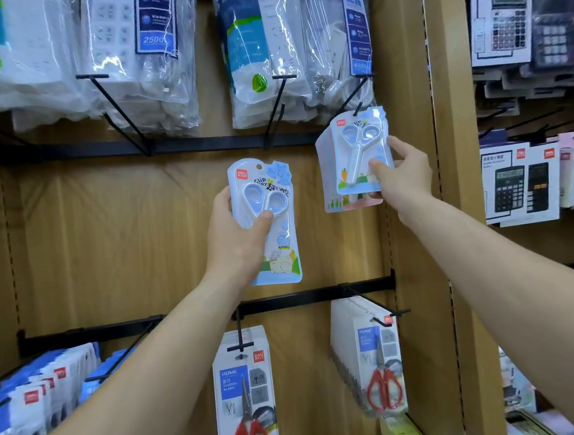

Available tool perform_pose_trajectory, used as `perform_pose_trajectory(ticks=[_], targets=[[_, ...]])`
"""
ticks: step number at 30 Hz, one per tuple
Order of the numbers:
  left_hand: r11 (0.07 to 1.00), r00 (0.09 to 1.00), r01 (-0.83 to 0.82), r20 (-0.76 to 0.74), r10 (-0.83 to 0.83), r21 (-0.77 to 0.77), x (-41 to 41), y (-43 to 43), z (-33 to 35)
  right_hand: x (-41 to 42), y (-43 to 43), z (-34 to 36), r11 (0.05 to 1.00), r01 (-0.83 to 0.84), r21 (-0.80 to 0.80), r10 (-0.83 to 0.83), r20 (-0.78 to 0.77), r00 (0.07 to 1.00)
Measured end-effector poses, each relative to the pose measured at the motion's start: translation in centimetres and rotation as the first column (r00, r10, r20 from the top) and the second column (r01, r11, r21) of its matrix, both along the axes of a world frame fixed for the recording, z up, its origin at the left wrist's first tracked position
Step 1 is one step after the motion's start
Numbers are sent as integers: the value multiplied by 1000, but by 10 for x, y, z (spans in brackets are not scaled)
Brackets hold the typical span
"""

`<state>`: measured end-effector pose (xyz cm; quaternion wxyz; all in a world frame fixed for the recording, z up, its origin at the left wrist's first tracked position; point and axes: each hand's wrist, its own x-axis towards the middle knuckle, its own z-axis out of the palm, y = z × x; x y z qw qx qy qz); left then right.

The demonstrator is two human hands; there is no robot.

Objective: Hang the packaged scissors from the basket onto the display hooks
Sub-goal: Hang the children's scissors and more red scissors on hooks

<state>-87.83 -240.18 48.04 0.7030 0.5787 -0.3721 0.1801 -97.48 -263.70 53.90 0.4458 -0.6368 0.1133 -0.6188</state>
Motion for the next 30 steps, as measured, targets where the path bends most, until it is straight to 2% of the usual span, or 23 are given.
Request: perform_pose_trajectory(ticks=[4, 7, 9, 10, 12, 14, 16, 17, 21, 24, 28, 30], targets=[[1000, 1000, 9, 0, -9, -9, 0, -1, -1, 10, -5, 6, 1000, -16, 15, 18, -136, 990], [1000, 1000, 18, 0, -18, -8, -1, -1, 0, 15, -3, -1, 980, 175, -94, -197, -348, 916], [1000, 1000, 18, -8, -18, -9, -2, -1, 0, 12, 10, -15, 963, 219, -159, -262, -336, 905], [1000, 1000, 16, -11, -16, -14, -2, -2, 0, 9, 21, -24, 974, 156, -165, -202, -315, 927], [999, 999, 21, -32, -22, -39, -3, -4, 0, 2, 48, -43, 987, -131, -90, 94, -335, 937], [997, 997, 38, -67, -42, -60, -5, -9, -2, -6, 76, -61, 911, -412, -19, 374, -385, 844], [996, 994, 69, -84, -74, -63, -9, -14, -4, -9, 95, -77, 841, -539, -39, 480, -405, 778], [994, 992, 85, -86, -91, -66, -11, -16, -5, -8, 100, -83, 834, -548, -64, 484, -390, 783], [997, 997, 74, -27, -75, -19, -13, -19, -4, -5, 99, -87, 901, -424, -90, 394, -239, 888], [982, 992, -71, 117, 51, 173, -10, -15, 2, -10, 86, -77, 945, -313, -93, 298, -142, 944], [865, 918, -330, 341, 201, 379, -8, -8, 6, -10, 48, -49, 983, -157, -93, 154, -46, 987], [794, 870, -426, 435, 230, 433, -8, -6, 8, -11, 32, -34, 989, -117, -85, 118, 3, 993]])
